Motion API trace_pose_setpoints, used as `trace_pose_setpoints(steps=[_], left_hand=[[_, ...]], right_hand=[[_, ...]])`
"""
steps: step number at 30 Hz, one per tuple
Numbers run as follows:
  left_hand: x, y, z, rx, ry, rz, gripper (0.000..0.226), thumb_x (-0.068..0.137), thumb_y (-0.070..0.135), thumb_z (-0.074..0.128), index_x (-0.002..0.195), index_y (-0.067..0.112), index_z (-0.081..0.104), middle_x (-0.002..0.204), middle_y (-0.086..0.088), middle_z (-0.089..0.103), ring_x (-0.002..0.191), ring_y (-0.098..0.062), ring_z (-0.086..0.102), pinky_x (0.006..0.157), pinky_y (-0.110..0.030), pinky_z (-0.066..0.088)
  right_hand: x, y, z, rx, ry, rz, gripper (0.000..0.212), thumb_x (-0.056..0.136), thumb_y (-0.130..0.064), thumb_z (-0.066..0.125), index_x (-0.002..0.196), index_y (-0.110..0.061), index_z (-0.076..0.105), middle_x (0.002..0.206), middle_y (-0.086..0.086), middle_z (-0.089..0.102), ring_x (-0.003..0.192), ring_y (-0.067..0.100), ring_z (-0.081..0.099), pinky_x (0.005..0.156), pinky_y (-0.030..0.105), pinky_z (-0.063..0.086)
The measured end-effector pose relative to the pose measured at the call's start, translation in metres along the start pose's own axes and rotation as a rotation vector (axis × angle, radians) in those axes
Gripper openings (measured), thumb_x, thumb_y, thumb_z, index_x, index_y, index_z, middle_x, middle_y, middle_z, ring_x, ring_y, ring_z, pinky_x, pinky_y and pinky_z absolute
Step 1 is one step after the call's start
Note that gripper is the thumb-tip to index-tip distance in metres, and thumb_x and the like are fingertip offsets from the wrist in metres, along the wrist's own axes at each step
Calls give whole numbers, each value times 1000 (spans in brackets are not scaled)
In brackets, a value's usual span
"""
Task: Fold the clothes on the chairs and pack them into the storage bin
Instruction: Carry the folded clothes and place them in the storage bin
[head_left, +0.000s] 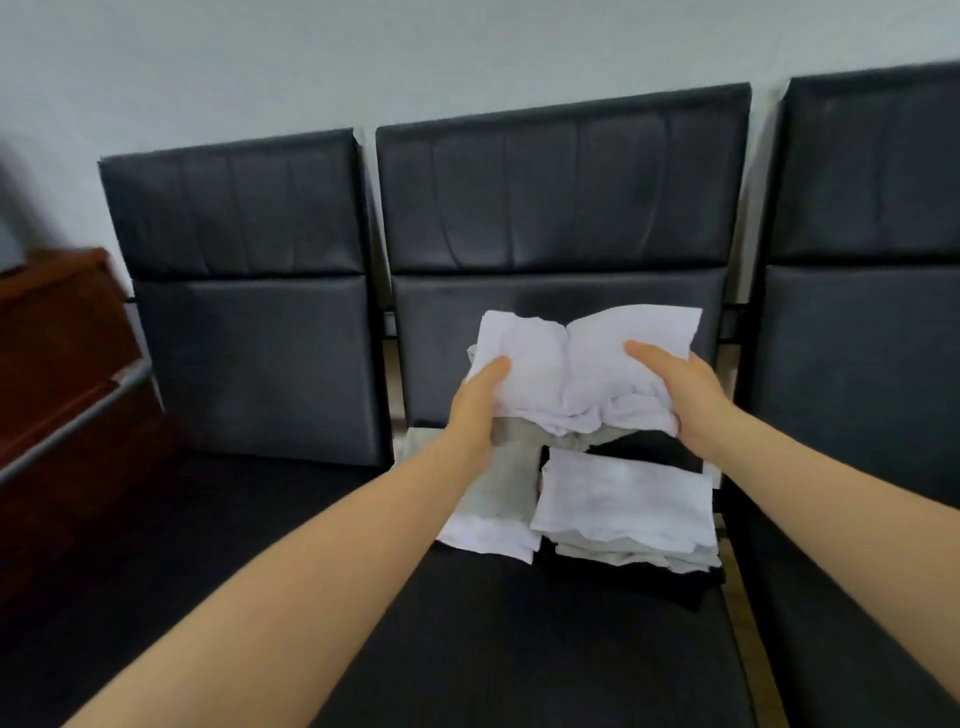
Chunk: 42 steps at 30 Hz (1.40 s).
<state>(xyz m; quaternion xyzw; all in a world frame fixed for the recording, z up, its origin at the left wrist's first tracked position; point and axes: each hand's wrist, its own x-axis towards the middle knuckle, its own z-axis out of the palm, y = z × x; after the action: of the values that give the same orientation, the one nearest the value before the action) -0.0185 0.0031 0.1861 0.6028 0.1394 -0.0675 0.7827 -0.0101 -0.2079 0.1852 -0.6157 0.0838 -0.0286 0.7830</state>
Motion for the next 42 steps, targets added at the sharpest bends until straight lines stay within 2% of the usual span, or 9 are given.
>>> trace_pose_setpoints(steps=[4,9,17,24,28,30,33,37,42], left_hand=[[-33,114,-6,106,-112,-132,43,81,25,70,121,14,59,116,-8,67,105,-26,63,95,-41,50],[-95,260,-32,166,-257,-322,68,65,16,75,129,9,53,122,-13,65,114,-30,61,99,-45,48],[-159,425,-92,120,-37,-372,68,65,59,78,114,14,61,115,-11,66,105,-22,63,97,-38,49],[-168,476,-145,94,228,-133,68,75,52,72,128,15,52,125,-8,58,110,-25,56,102,-40,43],[-191,498,-169,72,411,-33,71,81,49,67,136,9,44,132,-8,50,118,-26,49,103,-36,39],[-205,503,-183,53,494,27,70,80,51,67,134,11,46,131,-7,52,116,-26,50,101,-38,40],[-218,503,-210,75,633,165,51,83,51,62,120,17,55,121,-4,59,105,-22,54,88,-36,41],[-238,511,-261,157,755,278,17,98,40,45,89,26,49,100,2,55,104,-23,54,90,-33,39],[-258,520,-349,-46,795,217,31,88,46,59,108,24,51,114,2,56,105,-21,52,99,-37,41]], right_hand=[[-18,-97,37,-95,-6,82,44,81,-25,74,122,-15,61,111,6,70,101,25,66,84,37,54],[-57,-236,107,-283,-62,168,48,80,-32,74,124,-20,58,114,4,66,104,25,63,93,44,52],[-109,-372,256,-560,-229,27,18,90,-36,61,105,-26,60,101,-1,65,91,14,61,69,26,48],[-101,-400,347,-536,-370,-52,20,88,-33,64,105,-22,61,99,-2,65,92,17,61,63,23,43],[-100,-403,391,-431,-455,-62,41,84,-35,70,120,-22,55,114,0,62,103,19,59,85,33,49],[-104,-397,415,-415,-539,-73,43,84,-39,70,121,-23,54,114,-3,61,106,18,58,94,36,47],[-118,-387,446,-322,-582,-80,18,90,-31,64,103,-31,52,95,-13,57,88,6,56,82,28,44],[-144,-368,497,-239,-621,-47,6,91,-28,63,88,-32,59,97,-2,66,90,13,62,83,35,51],[-161,-328,578,-161,-656,98,20,88,-37,65,104,-25,65,107,3,70,101,20,65,92,42,52]])
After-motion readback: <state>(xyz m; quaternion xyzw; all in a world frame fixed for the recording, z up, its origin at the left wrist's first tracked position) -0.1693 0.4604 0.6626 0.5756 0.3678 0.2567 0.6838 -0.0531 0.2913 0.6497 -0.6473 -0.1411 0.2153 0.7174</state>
